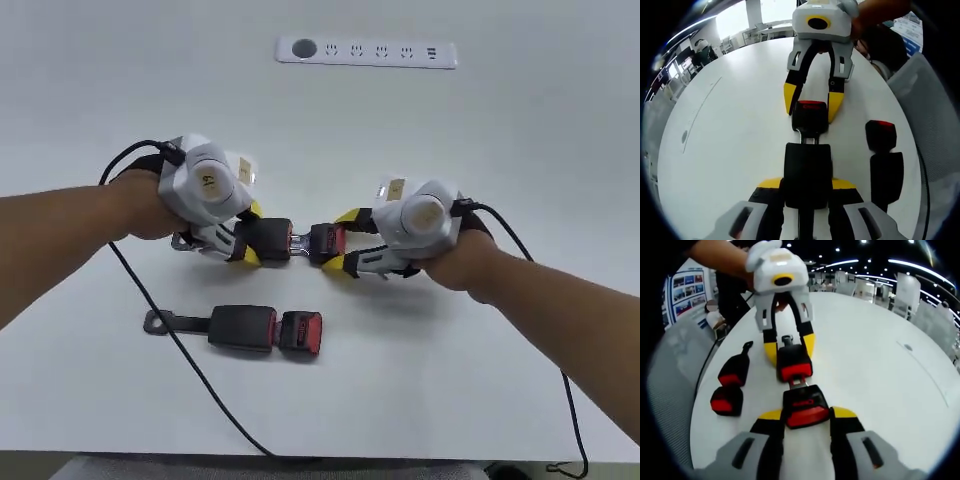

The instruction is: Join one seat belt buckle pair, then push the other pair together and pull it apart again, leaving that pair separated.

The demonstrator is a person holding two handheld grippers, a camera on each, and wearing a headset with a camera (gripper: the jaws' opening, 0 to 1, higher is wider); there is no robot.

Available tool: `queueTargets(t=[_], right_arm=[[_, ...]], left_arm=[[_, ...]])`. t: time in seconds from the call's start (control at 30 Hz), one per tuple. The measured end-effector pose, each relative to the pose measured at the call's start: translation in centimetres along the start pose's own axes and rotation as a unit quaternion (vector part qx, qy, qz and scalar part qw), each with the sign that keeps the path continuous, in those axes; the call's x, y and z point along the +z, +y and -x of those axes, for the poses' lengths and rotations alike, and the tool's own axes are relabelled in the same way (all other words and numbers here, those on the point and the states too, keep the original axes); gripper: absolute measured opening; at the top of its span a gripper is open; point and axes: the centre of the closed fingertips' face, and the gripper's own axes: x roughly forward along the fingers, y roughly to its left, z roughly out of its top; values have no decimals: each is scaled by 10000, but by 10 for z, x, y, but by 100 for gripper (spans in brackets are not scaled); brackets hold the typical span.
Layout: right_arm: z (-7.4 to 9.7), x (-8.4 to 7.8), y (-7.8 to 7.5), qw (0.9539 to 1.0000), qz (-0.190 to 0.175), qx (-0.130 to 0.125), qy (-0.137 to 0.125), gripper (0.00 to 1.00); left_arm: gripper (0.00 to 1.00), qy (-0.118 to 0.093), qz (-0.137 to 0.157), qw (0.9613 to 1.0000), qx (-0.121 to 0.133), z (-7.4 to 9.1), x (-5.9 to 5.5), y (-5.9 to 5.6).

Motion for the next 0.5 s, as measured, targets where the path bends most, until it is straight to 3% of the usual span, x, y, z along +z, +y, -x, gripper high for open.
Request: queueTargets(t=[0.5], right_arm=[[30,-23,-3,9998,-101,-141,-10,35]], left_arm=[[35,-3,42,10000,2,0,1,-1]])
